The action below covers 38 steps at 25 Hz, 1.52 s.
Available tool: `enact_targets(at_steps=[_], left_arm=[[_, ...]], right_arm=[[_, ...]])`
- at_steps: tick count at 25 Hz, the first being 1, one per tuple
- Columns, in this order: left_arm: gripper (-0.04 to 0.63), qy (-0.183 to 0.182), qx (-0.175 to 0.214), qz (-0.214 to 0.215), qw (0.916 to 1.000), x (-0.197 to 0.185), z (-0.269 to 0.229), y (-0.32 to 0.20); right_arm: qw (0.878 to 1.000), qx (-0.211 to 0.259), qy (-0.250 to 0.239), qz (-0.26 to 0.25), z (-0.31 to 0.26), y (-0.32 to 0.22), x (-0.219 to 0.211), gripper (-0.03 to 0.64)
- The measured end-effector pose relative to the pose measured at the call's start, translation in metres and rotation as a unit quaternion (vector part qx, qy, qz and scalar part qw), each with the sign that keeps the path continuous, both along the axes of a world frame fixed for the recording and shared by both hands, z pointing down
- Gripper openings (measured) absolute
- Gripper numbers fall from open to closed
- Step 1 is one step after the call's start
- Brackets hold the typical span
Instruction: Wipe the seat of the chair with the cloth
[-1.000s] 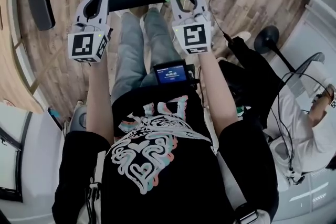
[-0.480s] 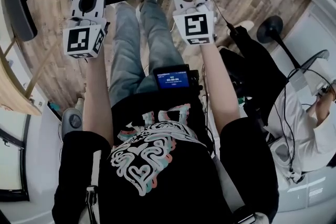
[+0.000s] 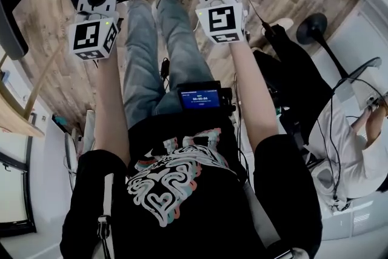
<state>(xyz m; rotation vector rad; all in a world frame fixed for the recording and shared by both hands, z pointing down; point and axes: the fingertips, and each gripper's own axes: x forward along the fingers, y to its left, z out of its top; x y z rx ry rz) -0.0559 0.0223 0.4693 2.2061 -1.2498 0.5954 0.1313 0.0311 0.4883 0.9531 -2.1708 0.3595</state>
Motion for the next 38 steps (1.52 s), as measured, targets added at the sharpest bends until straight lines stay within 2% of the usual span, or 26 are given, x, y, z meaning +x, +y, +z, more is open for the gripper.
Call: enact_targets(at_steps=[15, 26, 31, 38], left_arm=[[0.000, 0.006, -0.015, 0.005, 0.9998, 0.004, 0.034, 0.011], [0.000, 0.005, -0.020, 0.014, 0.9997, 0.004, 0.040, 0.007], [0.000, 0.010, -0.021, 0.024, 0.9994, 0.013, 0.039, 0.007], [0.000, 0.014, -0.028, 0.026, 0.9992, 0.016, 0.042, 0.011]], right_arm=[[0.998, -0.055, 0.040, -0.017, 0.063, 0.015, 0.004, 0.054], [0.995, -0.080, 0.050, -0.017, 0.079, 0.012, 0.001, 0.054], [0.991, -0.124, 0.039, -0.010, 0.087, 0.013, 0.002, 0.054], [0.986, -0.161, 0.033, -0.029, 0.091, 0.009, 0.001, 0.054]])
